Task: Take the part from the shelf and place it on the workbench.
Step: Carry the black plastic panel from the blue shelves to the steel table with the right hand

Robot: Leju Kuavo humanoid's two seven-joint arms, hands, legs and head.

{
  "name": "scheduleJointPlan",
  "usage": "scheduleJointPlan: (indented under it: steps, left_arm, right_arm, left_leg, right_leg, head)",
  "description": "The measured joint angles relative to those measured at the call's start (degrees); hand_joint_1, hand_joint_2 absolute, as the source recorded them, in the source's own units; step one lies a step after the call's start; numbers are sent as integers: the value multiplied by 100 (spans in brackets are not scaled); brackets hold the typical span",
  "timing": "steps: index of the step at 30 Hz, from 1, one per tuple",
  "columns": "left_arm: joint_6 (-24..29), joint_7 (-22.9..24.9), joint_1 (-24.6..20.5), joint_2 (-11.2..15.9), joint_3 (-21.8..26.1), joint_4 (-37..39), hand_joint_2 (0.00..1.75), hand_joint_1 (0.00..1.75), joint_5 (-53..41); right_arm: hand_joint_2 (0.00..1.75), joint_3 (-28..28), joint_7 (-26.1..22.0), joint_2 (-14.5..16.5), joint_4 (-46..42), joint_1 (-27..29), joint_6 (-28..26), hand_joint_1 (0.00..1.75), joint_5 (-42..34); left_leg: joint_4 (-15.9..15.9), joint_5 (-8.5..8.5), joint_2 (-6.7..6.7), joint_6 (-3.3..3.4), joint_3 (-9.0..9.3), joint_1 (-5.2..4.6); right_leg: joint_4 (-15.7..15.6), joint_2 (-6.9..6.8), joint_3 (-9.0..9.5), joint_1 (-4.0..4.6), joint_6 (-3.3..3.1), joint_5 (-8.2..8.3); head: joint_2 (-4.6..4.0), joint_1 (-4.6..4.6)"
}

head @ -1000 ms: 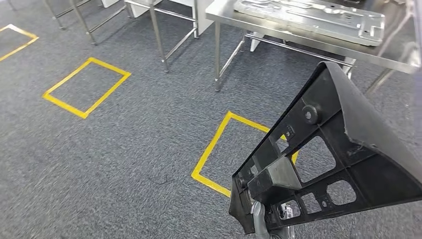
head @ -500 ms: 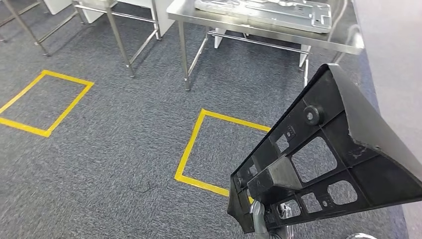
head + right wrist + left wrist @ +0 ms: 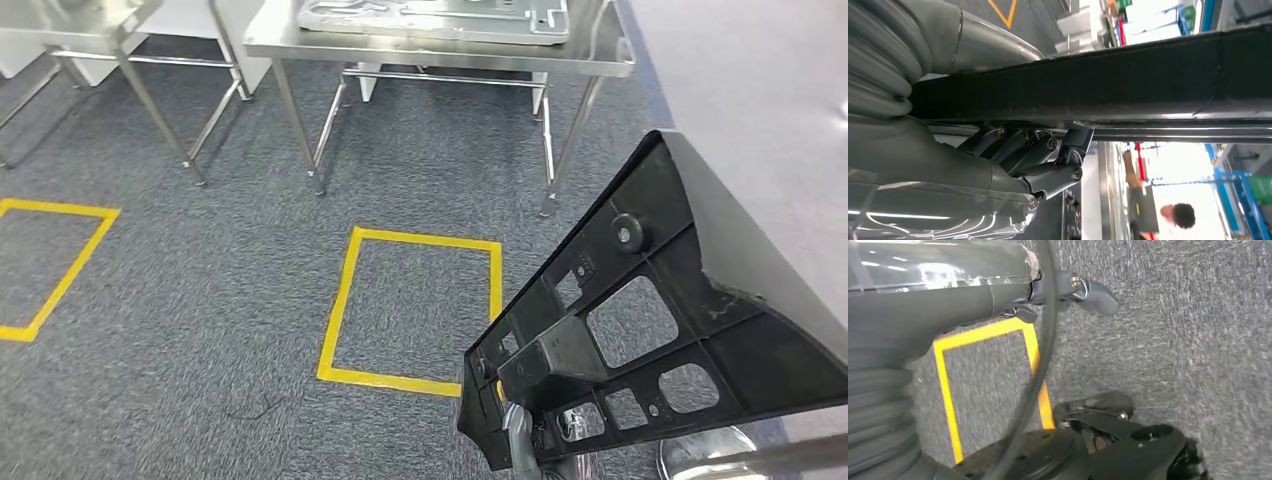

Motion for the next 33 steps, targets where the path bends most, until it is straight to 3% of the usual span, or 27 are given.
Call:
scheduleJointPlan:
  steps: [2,4,6,7,9,11,13,14,16,17,18,20,22,24,26,28,29,30,31,33]
  left_arm:
    - [0,10,9,-1,2,0,175,0,-6]
    - [2,21,25,-10,7,0,175,0,-11]
    - [2,33,25,-26,13,0,175,0,-16]
    - [1,37,20,-38,17,0,175,0,-18]
    - [-2,38,18,-61,33,-1,175,0,-19]
    - [-4,37,28,-74,56,-2,175,0,-18]
    - [-4,37,37,-76,75,-2,175,0,-19]
    - [-5,36,37,-76,81,-2,175,0,-21]
    - [-6,25,27,-80,90,-2,175,0,-27]
    - [-7,16,23,-84,93,-2,175,0,-32]
    - [-6,6,19,-87,97,-2,175,0,-39]
    - [-3,-15,7,-89,105,-2,175,0,-54]
    - [1,-34,-24,-86,118,-7,175,0,-66]
    - [4,-48,-45,-80,134,-15,175,0,-78]
    - [5,-53,-42,-73,151,-20,175,0,-100]
    - [13,-51,-25,-69,173,-20,175,0,-124]
    - [21,-50,-18,-67,187,-20,175,0,-134]
    - [29,-50,-17,-64,200,-21,175,0,-138]
    - [34,-50,-19,-60,212,-23,175,0,-141]
    - [40,-48,-19,-47,229,-26,175,0,-144]
  right_arm:
    - [175,0,12,1,0,-2,-11,175,27]
    - [175,0,28,2,0,-5,-31,175,50]
    - [175,0,47,1,0,3,-49,175,67]
    - [175,-1,55,0,0,9,-55,175,76]
    - [175,-3,68,-1,0,7,-60,175,98]
    - [175,-4,76,-2,0,-2,-64,175,114]
    - [175,-4,84,-2,2,-1,-69,175,120]
    - [175,-4,87,-2,3,2,-71,175,121]
    - [175,-4,91,-2,4,5,-70,175,126]
    - [175,-4,91,-2,4,1,-66,175,127]
    - [175,-4,87,-2,4,-6,-63,175,125]
    - [175,-3,70,-1,5,-18,-56,175,113]
    - [175,-2,45,1,6,-18,-50,175,91]
    - [175,0,18,7,9,-31,-38,175,66]
    - [175,3,-2,14,17,-60,-15,175,42]
    - [175,5,-10,17,33,-74,6,175,23]
    - [175,6,-12,17,43,-76,13,175,17]
    - [175,6,-13,17,51,-76,16,175,13]
    - [175,6,-14,17,58,-77,17,175,12]
    - [175,7,-18,20,63,-83,20,175,11]
  left_leg:
    - [-740,380,-256,29,296,23]
    - [-1131,477,-472,64,435,31]
    - [-1183,469,-409,117,454,20]
    - [-1210,489,-339,155,466,24]
    - [-1268,534,-187,240,486,43]
    - [-1284,541,-23,281,487,31]
    - [-1281,526,158,289,490,21]
    - [-1281,515,243,285,497,19]
    - [-1281,482,390,262,536,18]
    - [-1279,459,454,240,561,9]
    - [-1275,434,511,213,583,-5]
    - [-1278,395,627,153,618,-33]
    - [-1289,361,709,93,661,-38]
    - [-1099,197,499,40,609,-23]
    - [-457,-152,165,15,315,-5]
    - [225,-374,48,0,-38,-2]
    - [327,-325,34,-3,-117,-2]
    - [195,-157,20,0,-93,0]
    - [-117,81,-28,10,15,5]
    - [-811,419,-289,54,272,27]
  right_leg:
    - [54,155,-21,0,35,-16]
    - [94,295,-79,-6,103,-9]
    - [84,426,-129,-16,186,29]
    - [94,409,-145,-21,217,29]
    - [333,137,-269,-7,271,-129]
    - [989,-200,-586,-7,313,-486]
    - [1577,-294,-877,-31,347,-686]
    - [1618,-315,-897,-41,354,-637]
    - [1070,-427,-594,-42,336,-288]
    - [669,-575,-373,-20,306,-139]
    - [337,-701,-194,10,268,-37]
    - [69,-814,-71,68,197,-21]
    - [39,-669,-81,60,140,-7]
    - [-7,-535,-68,18,72,21]
    - [-22,-402,-65,2,17,34]
    - [-10,-237,-67,9,-3,34]
    - [2,-147,-67,11,-3,32]
    - [19,-56,-65,11,2,27]
    - [39,31,-63,10,12,19]
    - [93,185,-79,10,49,1]
  head:
    - [0,1]
    - [0,1]
    - [0,1]
    - [0,2]
    - [0,2]
    - [0,3]
    - [0,2]
    - [0,2]
    - [0,2]
    - [0,2]
    - [0,1]
    - [0,0]
    - [0,1]
    - [0,1]
    - [0,1]
    - [0,1]
    - [0,0]
    - [0,1]
    - [0,0]
    - [0,1]
